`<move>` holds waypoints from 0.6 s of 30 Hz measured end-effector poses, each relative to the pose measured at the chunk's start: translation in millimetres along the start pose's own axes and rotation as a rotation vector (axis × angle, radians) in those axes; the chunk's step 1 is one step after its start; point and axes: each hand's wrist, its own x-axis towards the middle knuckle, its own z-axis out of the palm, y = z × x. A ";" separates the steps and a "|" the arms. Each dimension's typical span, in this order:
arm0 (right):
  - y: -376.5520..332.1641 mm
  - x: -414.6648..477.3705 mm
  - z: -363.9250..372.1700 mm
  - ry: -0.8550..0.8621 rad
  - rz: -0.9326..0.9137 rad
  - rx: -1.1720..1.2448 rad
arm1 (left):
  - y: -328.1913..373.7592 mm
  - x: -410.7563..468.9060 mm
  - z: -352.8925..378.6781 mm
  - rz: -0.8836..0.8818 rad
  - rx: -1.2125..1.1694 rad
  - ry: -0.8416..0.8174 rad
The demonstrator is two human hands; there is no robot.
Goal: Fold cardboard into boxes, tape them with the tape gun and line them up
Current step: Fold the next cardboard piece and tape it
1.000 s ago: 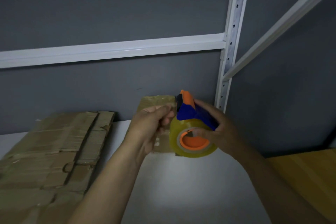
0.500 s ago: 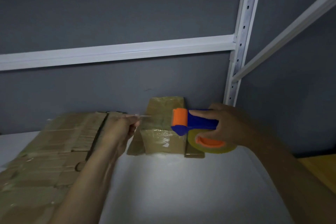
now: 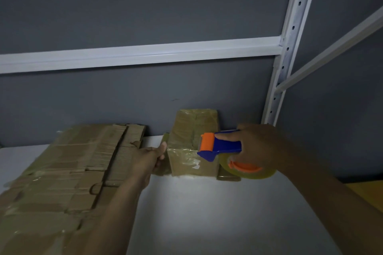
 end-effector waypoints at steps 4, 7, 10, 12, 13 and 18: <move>-0.7 -3.0 -0.7 -0.012 -0.004 -0.022 | -5.3 1.7 0.5 0.015 0.141 -0.038; -1.7 -1.8 1.9 -0.001 0.010 0.027 | -9.2 3.2 -0.5 0.160 0.377 0.109; -7.9 0.5 3.5 0.019 0.011 0.037 | -3.7 -12.6 6.9 0.448 0.278 -0.021; -10.8 3.8 5.3 0.034 0.010 0.036 | -0.6 -21.4 12.1 0.524 0.284 -0.266; -11.7 6.3 5.7 0.044 0.014 0.030 | -0.6 -18.5 11.1 0.579 0.424 -0.313; -13.2 20.9 12.7 0.074 -0.016 -0.035 | -2.8 9.1 12.2 0.865 1.295 -0.221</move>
